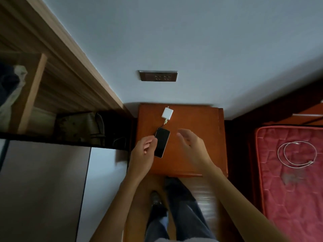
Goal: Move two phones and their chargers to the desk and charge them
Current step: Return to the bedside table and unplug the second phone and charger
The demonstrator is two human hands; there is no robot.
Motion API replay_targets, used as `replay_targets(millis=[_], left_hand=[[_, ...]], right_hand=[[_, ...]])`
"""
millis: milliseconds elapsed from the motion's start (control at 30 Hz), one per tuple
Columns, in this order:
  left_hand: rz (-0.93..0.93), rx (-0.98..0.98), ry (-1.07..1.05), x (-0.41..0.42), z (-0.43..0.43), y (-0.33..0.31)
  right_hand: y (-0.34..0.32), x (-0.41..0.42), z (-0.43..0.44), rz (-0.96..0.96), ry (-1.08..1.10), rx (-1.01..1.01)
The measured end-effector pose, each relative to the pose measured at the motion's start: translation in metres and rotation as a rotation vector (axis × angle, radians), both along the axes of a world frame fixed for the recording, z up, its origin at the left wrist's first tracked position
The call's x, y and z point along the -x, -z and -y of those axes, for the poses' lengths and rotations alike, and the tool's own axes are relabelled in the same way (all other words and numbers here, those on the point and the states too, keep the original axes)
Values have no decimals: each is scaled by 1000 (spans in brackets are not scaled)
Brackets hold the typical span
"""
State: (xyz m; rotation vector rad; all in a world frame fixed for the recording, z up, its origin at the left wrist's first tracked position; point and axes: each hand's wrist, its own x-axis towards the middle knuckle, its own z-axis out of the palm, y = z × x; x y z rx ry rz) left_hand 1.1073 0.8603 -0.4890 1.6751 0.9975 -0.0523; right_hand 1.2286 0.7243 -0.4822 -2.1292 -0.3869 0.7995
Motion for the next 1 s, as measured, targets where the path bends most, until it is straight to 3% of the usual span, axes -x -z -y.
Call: replay_targets(millis=[200,500,900,1000], left_hand=[[-171,26,49,-16,11,95],[-153,68,-122,-16,8,208],[-61,60,-32,1,-15,276],[-23,157,-78,-4,-19,279]], right_hand=[[94,-2,-23,-157,46,100],[213,2,-35,-236,146,152],[286,17,-47,-248,244,72],[294,21,-50,-263,318,64]])
